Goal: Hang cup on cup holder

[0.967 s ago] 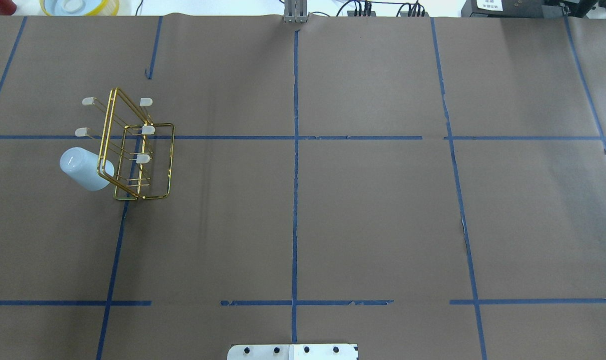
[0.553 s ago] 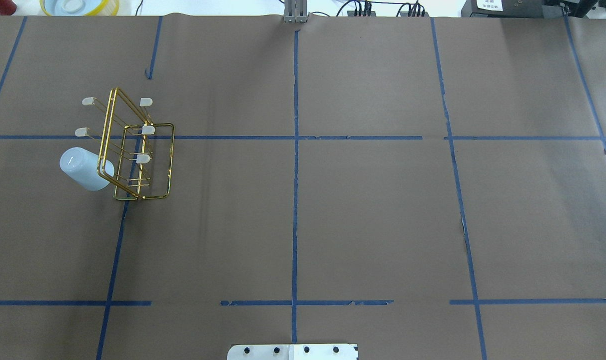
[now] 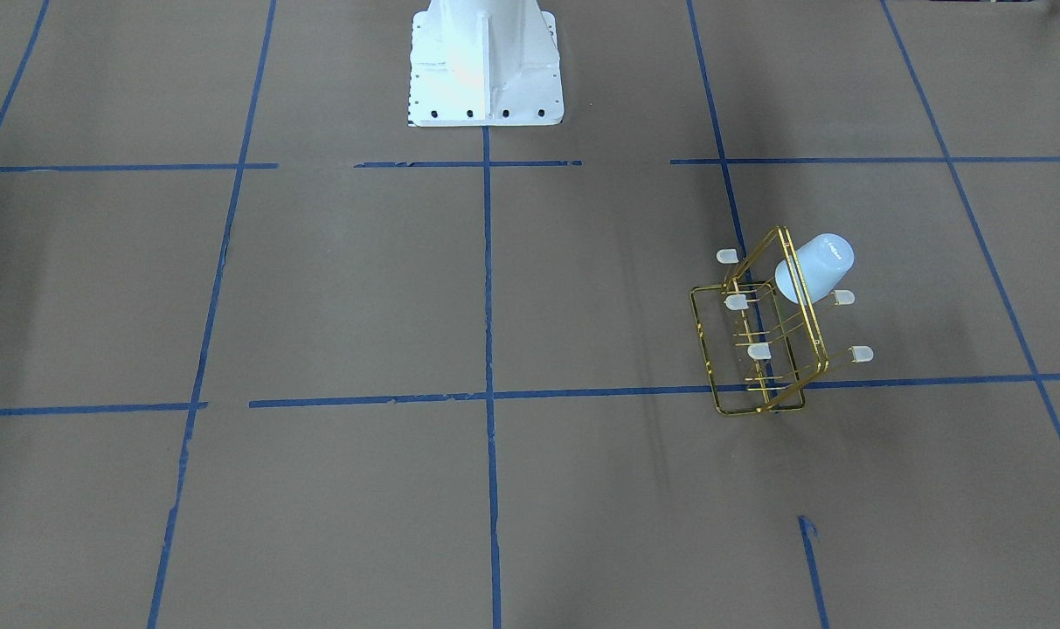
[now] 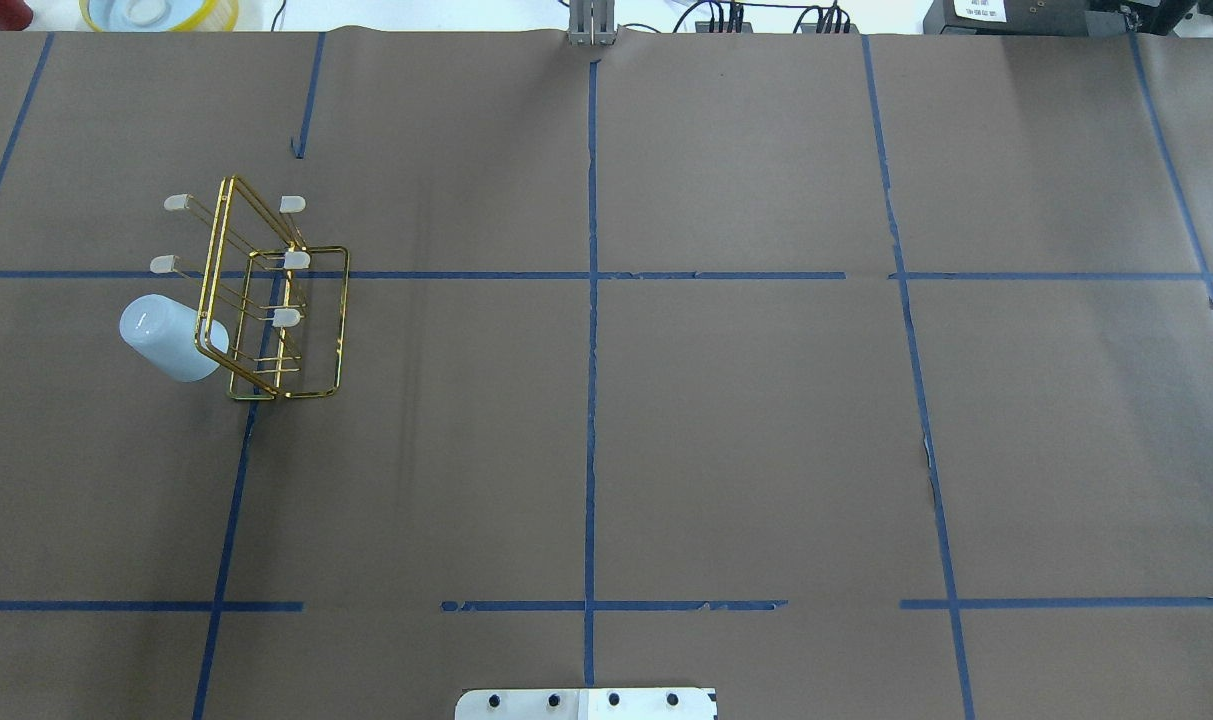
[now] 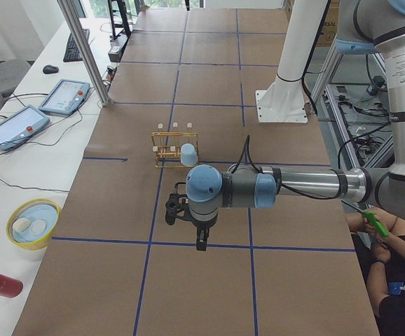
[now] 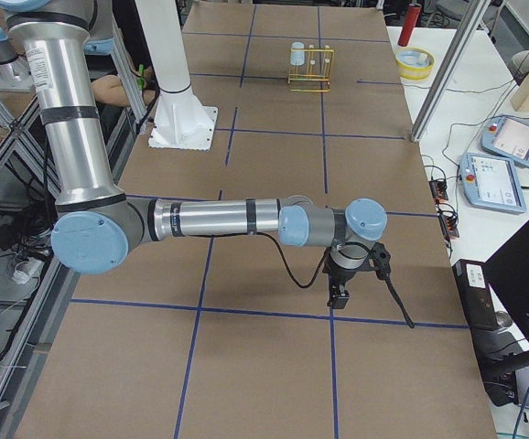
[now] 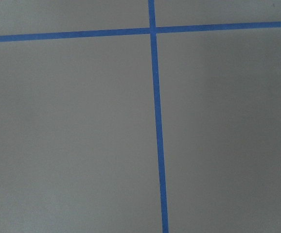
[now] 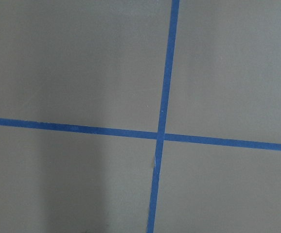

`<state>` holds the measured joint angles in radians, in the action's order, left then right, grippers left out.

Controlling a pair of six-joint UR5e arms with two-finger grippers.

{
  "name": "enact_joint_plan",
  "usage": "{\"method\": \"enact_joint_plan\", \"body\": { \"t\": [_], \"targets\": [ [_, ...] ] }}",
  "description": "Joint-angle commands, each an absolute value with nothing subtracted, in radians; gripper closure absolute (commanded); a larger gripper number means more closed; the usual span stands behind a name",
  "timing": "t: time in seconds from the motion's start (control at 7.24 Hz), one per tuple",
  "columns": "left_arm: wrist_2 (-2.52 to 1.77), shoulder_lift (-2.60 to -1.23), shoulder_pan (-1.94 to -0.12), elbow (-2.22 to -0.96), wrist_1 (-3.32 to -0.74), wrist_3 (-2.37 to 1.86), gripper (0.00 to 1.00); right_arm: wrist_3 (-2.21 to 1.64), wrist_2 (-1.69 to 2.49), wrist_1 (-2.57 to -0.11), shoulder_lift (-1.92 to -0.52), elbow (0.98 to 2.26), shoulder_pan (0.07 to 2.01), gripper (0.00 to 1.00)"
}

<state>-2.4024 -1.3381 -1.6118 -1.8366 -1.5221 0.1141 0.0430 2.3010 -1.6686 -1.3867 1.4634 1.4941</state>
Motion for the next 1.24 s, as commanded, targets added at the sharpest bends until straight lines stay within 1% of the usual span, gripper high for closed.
{"method": "enact_joint_plan", "body": {
  "t": [0.0, 1.11],
  "targets": [
    [-2.401, -1.342, -1.611, -1.836, -1.523, 0.115, 0.0, 0.043, 2.301, -1.667, -1.387, 1.463, 1.494, 0.0],
    [-2.402, -1.35, -1.611, -1.818, -1.563, 0.117, 0.0, 0.043, 2.301, -1.669, -1.387, 1.463, 1.494, 0.0]
  ]
}}
